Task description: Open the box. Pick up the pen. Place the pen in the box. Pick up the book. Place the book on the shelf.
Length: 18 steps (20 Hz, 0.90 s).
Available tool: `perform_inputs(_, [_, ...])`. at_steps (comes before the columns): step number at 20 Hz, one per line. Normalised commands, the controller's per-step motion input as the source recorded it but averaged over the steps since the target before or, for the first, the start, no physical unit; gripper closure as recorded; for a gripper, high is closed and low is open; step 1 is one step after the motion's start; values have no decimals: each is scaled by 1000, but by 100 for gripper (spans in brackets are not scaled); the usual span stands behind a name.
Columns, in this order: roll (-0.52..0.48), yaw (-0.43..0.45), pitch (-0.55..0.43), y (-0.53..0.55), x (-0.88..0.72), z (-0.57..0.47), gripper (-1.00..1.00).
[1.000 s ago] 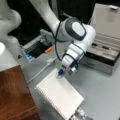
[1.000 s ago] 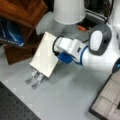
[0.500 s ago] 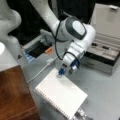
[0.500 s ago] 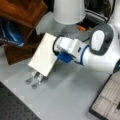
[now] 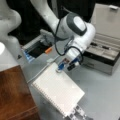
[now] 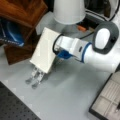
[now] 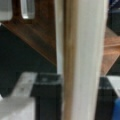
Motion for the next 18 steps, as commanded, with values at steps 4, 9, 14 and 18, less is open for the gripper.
perform_inputs(4, [-123,208,79,-68,-67,230,100])
perform_inputs(9, [-115,171,59,32,-27,244,100])
perform_inputs(14, [-119,62,60,160,-10,362,100])
perform_inputs(18, [-91,-12,33,187,18,318,100])
